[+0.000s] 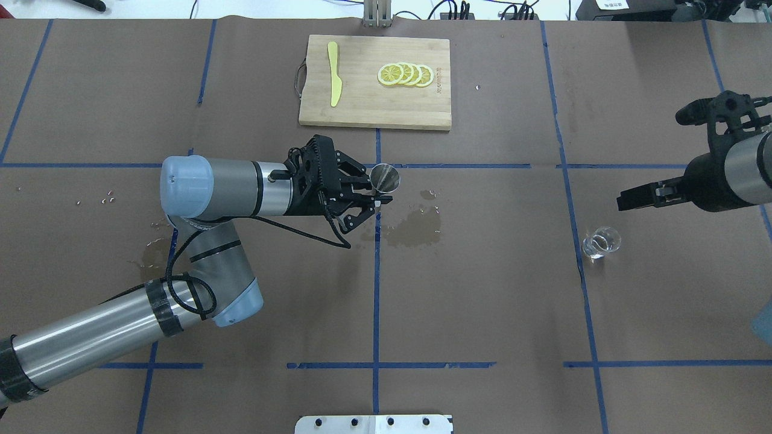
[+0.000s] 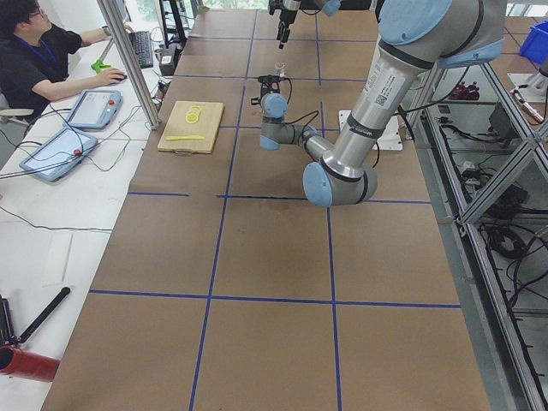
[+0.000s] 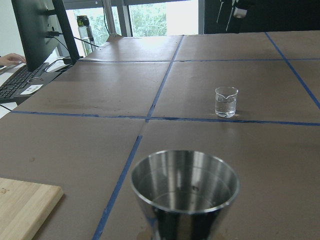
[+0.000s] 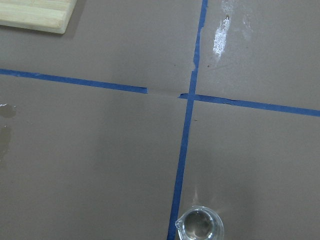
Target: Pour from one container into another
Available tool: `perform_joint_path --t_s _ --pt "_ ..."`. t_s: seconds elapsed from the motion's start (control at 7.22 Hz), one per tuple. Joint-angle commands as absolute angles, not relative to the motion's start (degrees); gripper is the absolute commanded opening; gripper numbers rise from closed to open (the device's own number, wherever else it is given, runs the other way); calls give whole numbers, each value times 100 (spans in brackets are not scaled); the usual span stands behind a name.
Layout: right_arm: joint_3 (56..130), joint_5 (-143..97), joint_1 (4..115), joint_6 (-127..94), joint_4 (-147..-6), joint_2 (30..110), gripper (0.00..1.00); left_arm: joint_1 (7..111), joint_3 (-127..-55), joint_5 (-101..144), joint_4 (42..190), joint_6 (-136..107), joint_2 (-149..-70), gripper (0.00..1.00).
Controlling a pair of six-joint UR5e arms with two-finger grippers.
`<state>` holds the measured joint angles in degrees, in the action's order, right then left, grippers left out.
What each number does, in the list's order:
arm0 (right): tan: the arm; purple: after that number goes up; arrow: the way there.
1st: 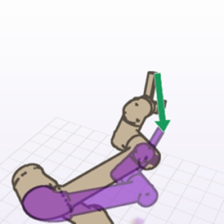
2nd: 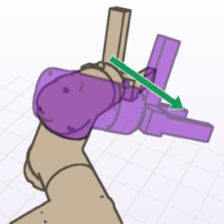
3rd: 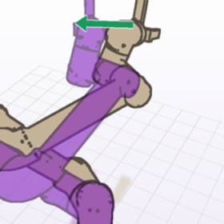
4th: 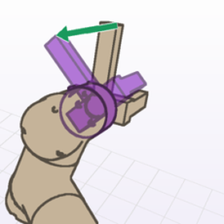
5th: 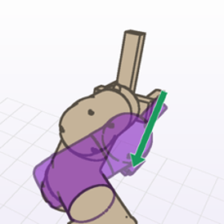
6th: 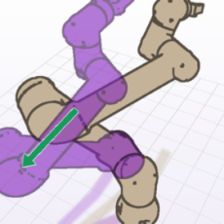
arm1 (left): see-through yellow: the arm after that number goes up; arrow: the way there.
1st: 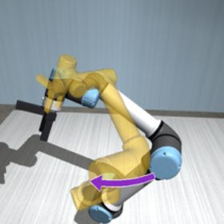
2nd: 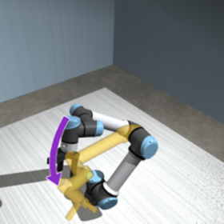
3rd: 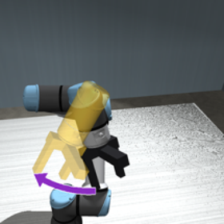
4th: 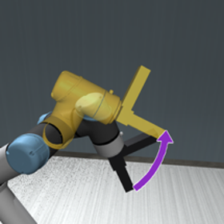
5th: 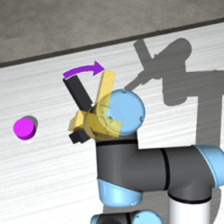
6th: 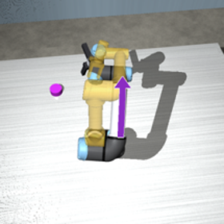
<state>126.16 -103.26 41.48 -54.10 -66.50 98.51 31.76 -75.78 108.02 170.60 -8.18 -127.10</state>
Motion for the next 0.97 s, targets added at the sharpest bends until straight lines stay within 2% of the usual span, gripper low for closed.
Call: perform_joint_path --t_s 0.0,0.55,0.83 --pt "12612 -9208 3484 -5955 -5627 10405 95 3173 -7585 10802 17060 -826 -12709 0" --pt "12446 -7045 2367 -6196 -5608 10502 99 3173 -7594 10793 17051 -835 -12709 0" --pt "11878 -6051 1874 -6467 -4778 10564 99 3173 -7602 10793 17042 -835 -12691 0"
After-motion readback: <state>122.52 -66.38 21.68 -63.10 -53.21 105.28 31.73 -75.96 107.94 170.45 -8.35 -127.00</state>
